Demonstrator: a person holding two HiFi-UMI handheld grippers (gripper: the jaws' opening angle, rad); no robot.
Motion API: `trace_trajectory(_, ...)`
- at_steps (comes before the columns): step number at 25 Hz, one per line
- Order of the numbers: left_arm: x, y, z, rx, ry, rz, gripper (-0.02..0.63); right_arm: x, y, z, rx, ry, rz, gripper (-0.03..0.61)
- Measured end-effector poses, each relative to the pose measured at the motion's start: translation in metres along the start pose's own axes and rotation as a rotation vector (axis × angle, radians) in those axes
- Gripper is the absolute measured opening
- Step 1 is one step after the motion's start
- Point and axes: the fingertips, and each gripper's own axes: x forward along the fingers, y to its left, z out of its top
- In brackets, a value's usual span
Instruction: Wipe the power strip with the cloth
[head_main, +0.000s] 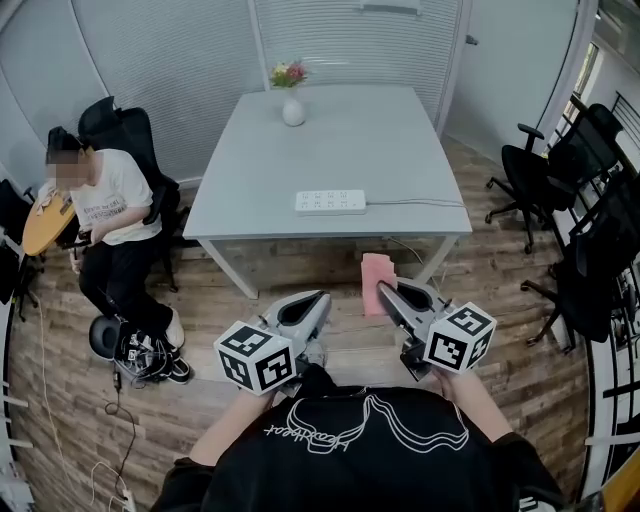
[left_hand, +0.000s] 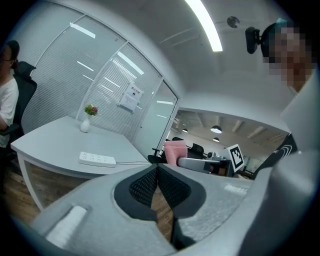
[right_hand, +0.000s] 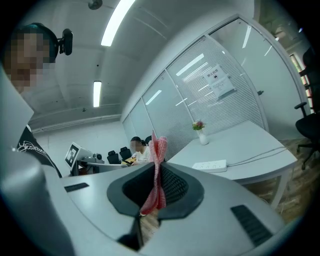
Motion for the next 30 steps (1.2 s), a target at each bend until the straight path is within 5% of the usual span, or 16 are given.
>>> trace_trajectory(17, 0.102, 0.233, 0.068, -0.116, 0.142, 0.005, 0.014, 0.218, -0.132, 0.032, 0.169, 0.105, -0.101, 0.031)
trace_trajectory(30, 0.142, 0.373, 0.048, -0.188, 0.255, 0.007, 0.014, 0.336, -0.200, 0.004, 0.286, 0.184, -0.210, 0.032)
